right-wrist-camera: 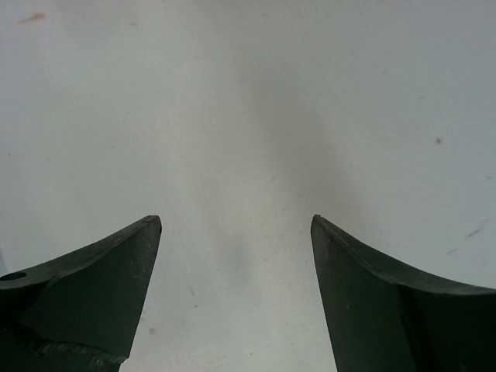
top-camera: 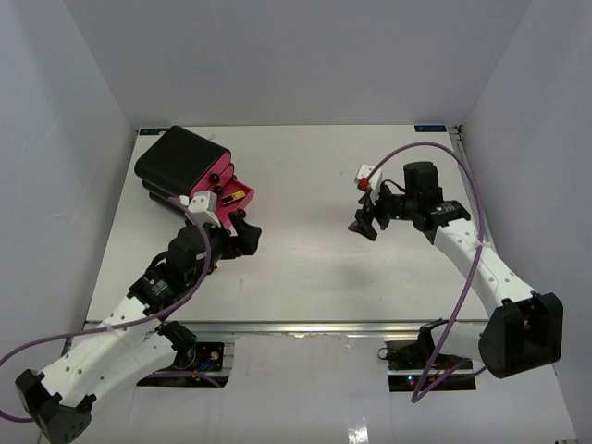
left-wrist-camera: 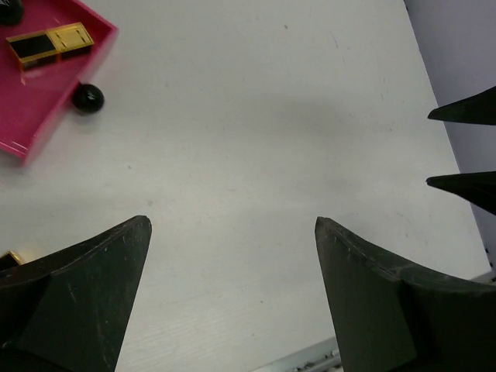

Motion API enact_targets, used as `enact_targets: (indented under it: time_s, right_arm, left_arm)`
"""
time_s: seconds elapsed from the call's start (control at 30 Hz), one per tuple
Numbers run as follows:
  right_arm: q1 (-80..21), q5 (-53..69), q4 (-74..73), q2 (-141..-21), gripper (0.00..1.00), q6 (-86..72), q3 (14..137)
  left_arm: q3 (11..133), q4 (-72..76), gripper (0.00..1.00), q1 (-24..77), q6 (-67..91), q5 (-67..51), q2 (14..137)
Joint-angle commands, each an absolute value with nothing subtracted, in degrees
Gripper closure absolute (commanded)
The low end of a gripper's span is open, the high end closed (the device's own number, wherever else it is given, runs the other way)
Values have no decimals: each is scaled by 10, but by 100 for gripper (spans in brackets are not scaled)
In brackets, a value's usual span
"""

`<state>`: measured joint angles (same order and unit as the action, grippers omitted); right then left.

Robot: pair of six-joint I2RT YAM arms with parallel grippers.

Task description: Organize the makeup

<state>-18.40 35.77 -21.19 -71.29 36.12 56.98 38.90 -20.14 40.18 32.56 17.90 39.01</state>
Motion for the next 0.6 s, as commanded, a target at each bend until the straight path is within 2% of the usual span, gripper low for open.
enact_targets:
  time_s: [0.0,0.17,0.33,0.57]
  right_arm:
    - [-134,482,-205,-678,15,321,513]
    - [-92,466,-211,-645,15,350,500]
    - [-83,375,-176,-620,15,354,466]
    - [-83,308,-149,-599,12,360,429]
  left_arm:
    - [410,-211,2,398,417,90,438]
    - [397,-188,3,370,476,5,483]
    - [406,-209,4,270,531,-81,519]
    - [516,-478,4,240,706,134,594]
